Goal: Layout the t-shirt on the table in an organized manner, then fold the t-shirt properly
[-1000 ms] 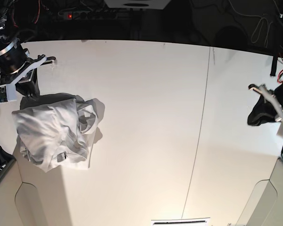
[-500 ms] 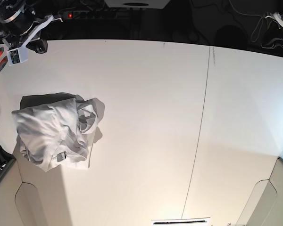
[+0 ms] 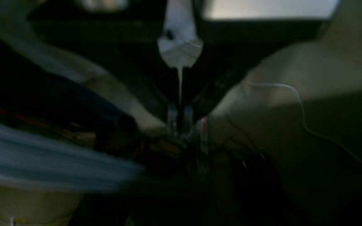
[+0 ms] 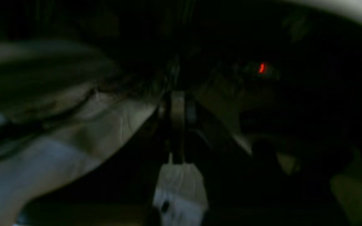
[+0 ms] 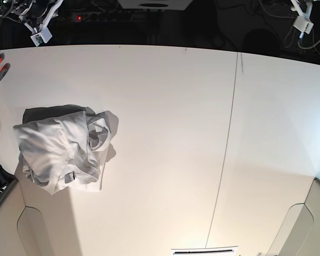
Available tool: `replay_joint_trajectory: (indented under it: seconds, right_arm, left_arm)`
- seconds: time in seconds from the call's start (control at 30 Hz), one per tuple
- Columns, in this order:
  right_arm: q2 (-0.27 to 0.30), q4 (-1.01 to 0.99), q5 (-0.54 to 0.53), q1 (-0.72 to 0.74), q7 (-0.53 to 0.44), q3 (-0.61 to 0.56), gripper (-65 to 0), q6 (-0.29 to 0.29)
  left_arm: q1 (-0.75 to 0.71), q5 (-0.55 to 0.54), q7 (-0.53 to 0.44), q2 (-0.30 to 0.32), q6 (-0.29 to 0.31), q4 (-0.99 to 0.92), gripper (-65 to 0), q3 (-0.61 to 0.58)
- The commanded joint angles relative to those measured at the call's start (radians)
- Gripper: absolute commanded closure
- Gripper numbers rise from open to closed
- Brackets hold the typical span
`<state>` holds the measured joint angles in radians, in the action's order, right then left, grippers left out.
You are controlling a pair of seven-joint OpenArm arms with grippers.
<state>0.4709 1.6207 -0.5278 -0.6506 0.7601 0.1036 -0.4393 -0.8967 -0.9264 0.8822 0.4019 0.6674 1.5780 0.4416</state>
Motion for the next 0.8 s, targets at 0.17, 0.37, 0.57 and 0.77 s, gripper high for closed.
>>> replay_joint_trajectory:
  seconds: [0.17, 0.37, 0.57, 0.77]
  right_arm:
    - [0.030, -0.231, -0.006, 0.064, -0.050, -0.151, 0.0, -0.003]
    - [0.029, -0.484, 0.076, 0.113, -0.343, -0.343, 0.0, -0.002]
    - [-0.044, -0.703, 0.172, 0.211, -0.450, -0.428, 0.0, 0.044]
    - [-0.197, -0.882, 0.173, 0.360, -0.446, -0.417, 0.0, 0.150]
  left_arm:
    - [0.084, 0.198, -0.367, 0.011, 0.010, -0.256, -1.1, -0.248]
    - [0.268, 0.438, -0.516, -0.066, -0.006, -0.491, -1.1, -0.412]
    - [0.437, 0.599, -0.652, -0.146, -0.006, -0.702, -1.1, -0.495]
    - [0.575, 0.718, -0.709, -0.203, -0.189, -0.842, -1.1, -0.554]
